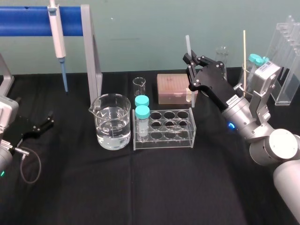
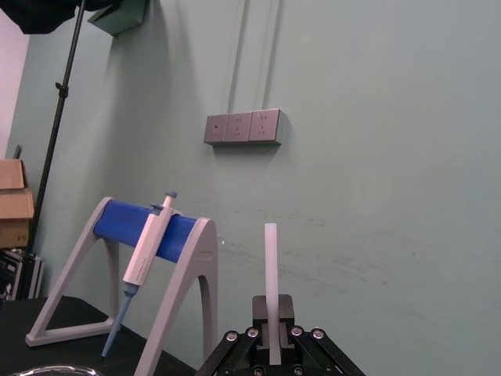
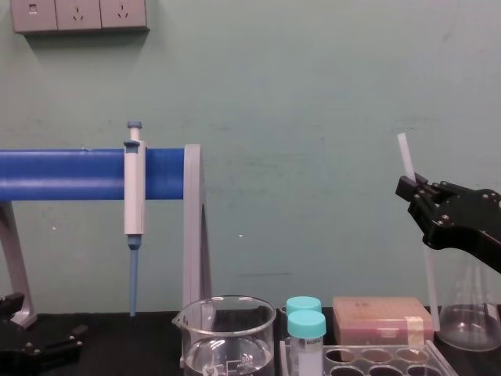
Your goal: Pick up the stirring rod with one hand, then place it down.
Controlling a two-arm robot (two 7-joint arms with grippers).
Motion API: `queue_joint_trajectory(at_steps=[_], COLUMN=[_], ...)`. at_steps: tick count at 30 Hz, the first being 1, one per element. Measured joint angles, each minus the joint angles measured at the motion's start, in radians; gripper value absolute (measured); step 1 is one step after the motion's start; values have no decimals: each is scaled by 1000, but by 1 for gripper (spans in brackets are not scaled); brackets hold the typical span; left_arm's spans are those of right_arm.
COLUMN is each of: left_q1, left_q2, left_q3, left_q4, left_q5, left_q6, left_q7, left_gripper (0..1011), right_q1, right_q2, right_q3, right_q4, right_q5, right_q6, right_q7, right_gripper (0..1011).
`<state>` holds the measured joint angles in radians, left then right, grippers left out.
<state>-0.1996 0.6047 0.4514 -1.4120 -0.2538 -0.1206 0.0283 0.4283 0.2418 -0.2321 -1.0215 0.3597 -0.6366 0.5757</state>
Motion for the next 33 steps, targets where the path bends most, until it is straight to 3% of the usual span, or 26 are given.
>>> queue_joint_trajectory(at_steps=[33], left_q1=[0], left_q2=[0], left_q3=[0], left_q4=[0], left_q5=[0], left_q6=[0], left_q7=[0], left_gripper=[1000], right_q1=[0], right_q2=[0], right_q3=[0], right_q4=[0], right_q5=[0], right_q6=[0], right_q7=[0], right_gripper=[66])
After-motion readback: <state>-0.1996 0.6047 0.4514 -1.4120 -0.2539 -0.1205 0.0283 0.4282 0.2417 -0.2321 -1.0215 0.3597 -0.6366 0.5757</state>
